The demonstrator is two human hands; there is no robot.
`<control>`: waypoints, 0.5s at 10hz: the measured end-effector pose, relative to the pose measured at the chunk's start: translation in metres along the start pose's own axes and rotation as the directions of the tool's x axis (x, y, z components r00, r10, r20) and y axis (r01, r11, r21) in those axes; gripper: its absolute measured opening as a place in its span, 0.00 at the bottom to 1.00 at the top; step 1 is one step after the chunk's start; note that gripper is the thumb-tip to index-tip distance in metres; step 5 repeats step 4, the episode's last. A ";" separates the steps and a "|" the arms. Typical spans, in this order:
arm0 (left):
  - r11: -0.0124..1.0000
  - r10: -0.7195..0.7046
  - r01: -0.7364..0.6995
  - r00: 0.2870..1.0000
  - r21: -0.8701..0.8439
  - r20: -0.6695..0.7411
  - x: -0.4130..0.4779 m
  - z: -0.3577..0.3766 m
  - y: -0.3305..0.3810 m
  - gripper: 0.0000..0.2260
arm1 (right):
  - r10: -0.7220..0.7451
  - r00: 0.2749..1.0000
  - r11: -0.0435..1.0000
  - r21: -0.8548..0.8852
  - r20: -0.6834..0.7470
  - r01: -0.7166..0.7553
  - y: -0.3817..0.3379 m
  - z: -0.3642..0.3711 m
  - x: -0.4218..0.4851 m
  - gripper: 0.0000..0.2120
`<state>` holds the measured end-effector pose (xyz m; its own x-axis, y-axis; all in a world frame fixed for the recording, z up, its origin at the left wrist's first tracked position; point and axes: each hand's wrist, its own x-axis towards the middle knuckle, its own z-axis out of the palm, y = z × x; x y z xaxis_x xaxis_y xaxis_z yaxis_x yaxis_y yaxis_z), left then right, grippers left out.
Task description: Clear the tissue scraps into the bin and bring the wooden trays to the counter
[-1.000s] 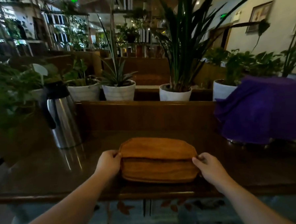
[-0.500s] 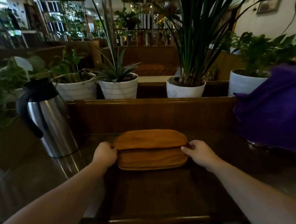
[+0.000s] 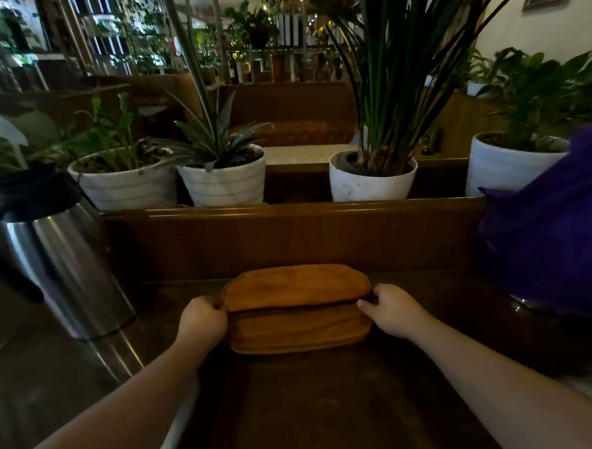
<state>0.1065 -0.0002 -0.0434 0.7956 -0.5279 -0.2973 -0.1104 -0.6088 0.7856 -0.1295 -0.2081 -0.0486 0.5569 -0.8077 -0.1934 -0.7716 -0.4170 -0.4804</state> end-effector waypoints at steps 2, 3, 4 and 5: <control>1.000 -0.004 0.004 1.000 0.005 0.008 0.000 -0.002 0.003 0.06 | 0.016 1.000 0.994 -0.110 0.003 -0.016 -0.001 0.002 -0.002 0.14; 0.999 0.021 -0.022 0.999 0.027 0.039 0.000 -0.003 0.007 0.06 | 0.034 0.999 0.976 -0.217 0.032 -0.026 -0.004 -0.003 -0.007 0.17; 0.977 0.183 -0.185 0.983 0.106 0.035 -0.026 -0.015 0.013 0.08 | -0.028 0.999 0.959 -0.282 -0.027 0.020 -0.009 -0.014 -0.033 0.26; 0.977 0.183 -0.185 0.983 0.106 0.035 -0.026 -0.015 0.013 0.08 | -0.028 0.999 0.959 -0.282 -0.027 0.020 -0.009 -0.014 -0.033 0.26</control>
